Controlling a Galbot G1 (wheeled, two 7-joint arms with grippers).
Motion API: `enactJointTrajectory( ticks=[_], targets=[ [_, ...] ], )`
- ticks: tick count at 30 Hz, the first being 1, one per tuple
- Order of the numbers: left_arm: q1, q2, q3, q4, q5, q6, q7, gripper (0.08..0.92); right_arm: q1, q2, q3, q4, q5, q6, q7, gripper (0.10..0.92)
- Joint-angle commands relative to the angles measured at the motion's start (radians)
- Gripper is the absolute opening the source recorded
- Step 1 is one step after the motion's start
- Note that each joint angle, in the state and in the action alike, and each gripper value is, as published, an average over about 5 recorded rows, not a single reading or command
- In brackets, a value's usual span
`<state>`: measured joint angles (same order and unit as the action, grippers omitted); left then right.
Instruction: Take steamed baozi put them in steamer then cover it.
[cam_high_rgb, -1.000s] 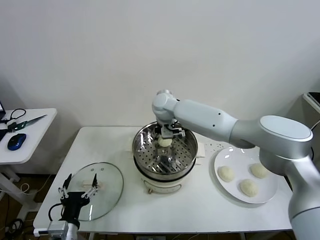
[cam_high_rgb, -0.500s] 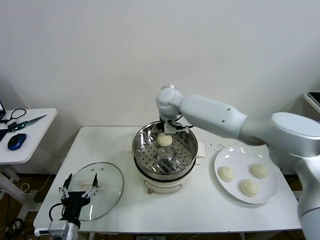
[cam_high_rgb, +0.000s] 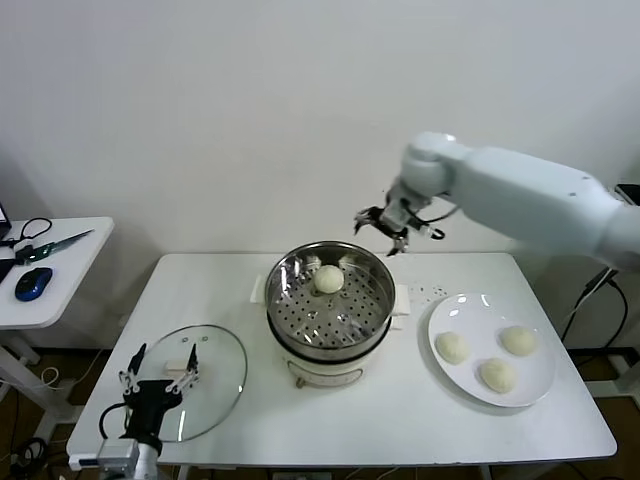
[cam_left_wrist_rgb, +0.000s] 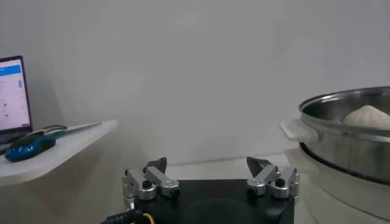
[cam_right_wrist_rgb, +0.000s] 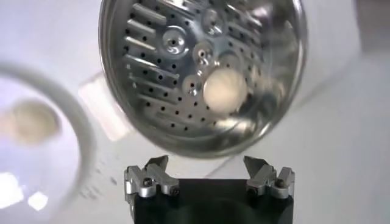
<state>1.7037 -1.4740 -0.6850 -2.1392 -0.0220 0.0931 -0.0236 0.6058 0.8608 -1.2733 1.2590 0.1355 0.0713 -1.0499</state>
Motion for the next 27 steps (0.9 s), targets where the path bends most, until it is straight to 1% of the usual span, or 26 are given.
enactJointTrajectory(
  ticks=[1, 7, 14, 22, 27],
  targets=[
    [0.000, -0.003, 0.000, -0.006, -0.016, 0.005, 0.001, 0.823, -0.029, -0.224, -0.057, 0.018, 0.294, -0.267, -0.035, 0.823],
    [-0.001, -0.015, 0.007, -0.010, -0.021, 0.012, 0.000, 0.823, -0.228, -0.287, 0.062, 0.000, 0.207, -0.263, -0.054, 0.823],
    [0.007, -0.016, 0.002, -0.012, -0.020, 0.013, 0.000, 0.823, -0.446, -0.250, 0.225, -0.087, 0.059, -0.240, -0.065, 0.823],
    [0.014, -0.016, -0.009, 0.002, -0.020, 0.008, -0.002, 0.823, -0.521, -0.199, 0.237, -0.137, -0.003, -0.212, -0.070, 0.823],
    [0.013, -0.016, -0.008, 0.005, -0.019, 0.009, -0.003, 0.823, -0.543, -0.163, 0.251, -0.163, -0.017, -0.208, -0.069, 0.823]
  ],
)
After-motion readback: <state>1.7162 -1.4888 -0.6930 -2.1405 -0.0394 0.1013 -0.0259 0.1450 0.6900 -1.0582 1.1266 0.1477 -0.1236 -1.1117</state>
